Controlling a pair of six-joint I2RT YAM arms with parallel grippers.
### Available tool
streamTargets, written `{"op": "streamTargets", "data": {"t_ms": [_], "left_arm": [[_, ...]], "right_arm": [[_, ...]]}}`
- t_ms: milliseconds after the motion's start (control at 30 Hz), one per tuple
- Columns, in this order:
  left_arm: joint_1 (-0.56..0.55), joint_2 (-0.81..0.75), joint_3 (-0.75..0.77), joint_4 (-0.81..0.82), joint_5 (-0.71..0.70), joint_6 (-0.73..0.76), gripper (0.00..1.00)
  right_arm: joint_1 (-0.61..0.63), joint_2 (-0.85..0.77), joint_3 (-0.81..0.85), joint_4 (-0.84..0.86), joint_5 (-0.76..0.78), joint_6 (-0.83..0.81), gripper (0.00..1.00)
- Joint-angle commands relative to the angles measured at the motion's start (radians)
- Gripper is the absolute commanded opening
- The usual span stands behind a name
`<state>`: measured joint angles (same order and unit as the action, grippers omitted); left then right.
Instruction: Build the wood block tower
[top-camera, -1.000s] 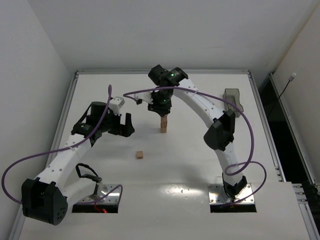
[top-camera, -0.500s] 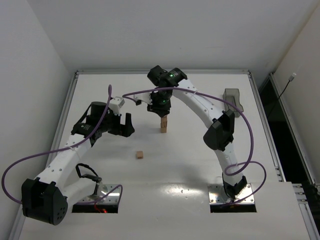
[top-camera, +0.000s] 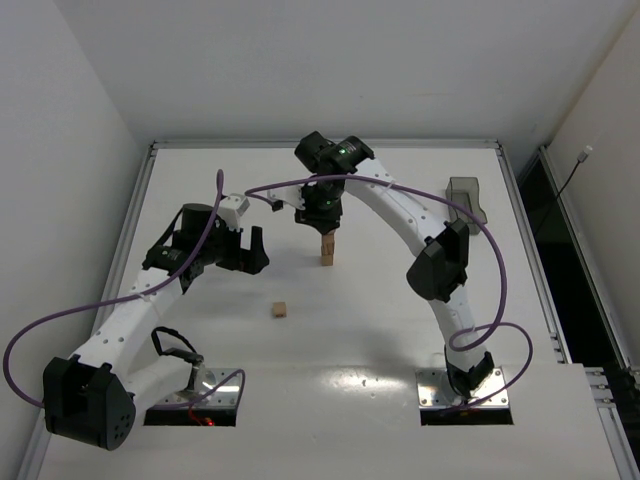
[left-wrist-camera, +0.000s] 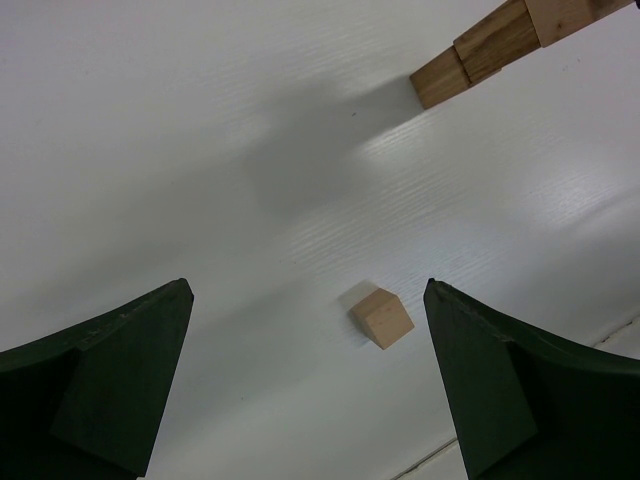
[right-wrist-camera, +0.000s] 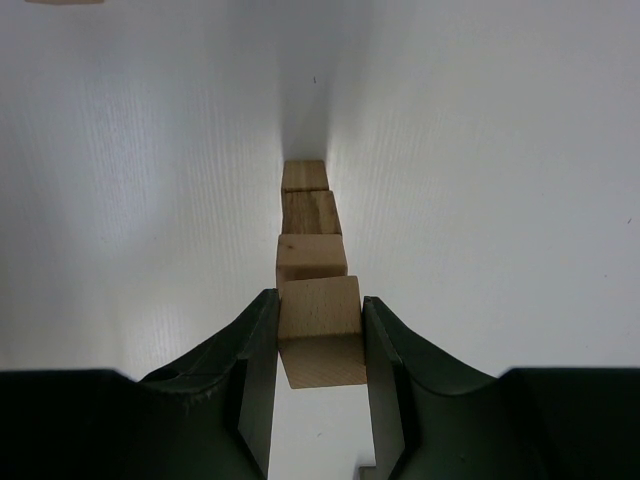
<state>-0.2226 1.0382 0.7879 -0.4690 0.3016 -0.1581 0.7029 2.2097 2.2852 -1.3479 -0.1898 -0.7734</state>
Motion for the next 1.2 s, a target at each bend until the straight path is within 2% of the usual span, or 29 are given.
{"op": "streamTargets", "data": {"t_ms": [0, 733, 1033, 1133, 1167], "left_arm": [[0.012, -0.023, 0.002, 0.026, 0.016, 0.009, 1.00], [0.012, -0.023, 0.002, 0.026, 0.016, 0.009, 1.00], [0.022, -0.023, 0.002, 0.026, 0.016, 0.009, 1.00], [0.022, -0.023, 0.002, 0.026, 0.016, 0.009, 1.00], [0.022, -0.023, 0.002, 0.026, 0.016, 0.009, 1.00]], "right_arm": [[0.007, 0.002, -0.004, -0.060, 0.004, 0.013, 0.03], [0.017, 0.012, -0.023, -0.060, 0.004, 0.003, 0.08], [0.017, 0.012, -0.023, -0.060, 0.013, 0.003, 0.27], [0.017, 0.012, -0.023, -0.060, 0.013, 0.003, 0.38], [0.017, 0.012, -0.023, -0.060, 0.013, 0.003, 0.47]]}}
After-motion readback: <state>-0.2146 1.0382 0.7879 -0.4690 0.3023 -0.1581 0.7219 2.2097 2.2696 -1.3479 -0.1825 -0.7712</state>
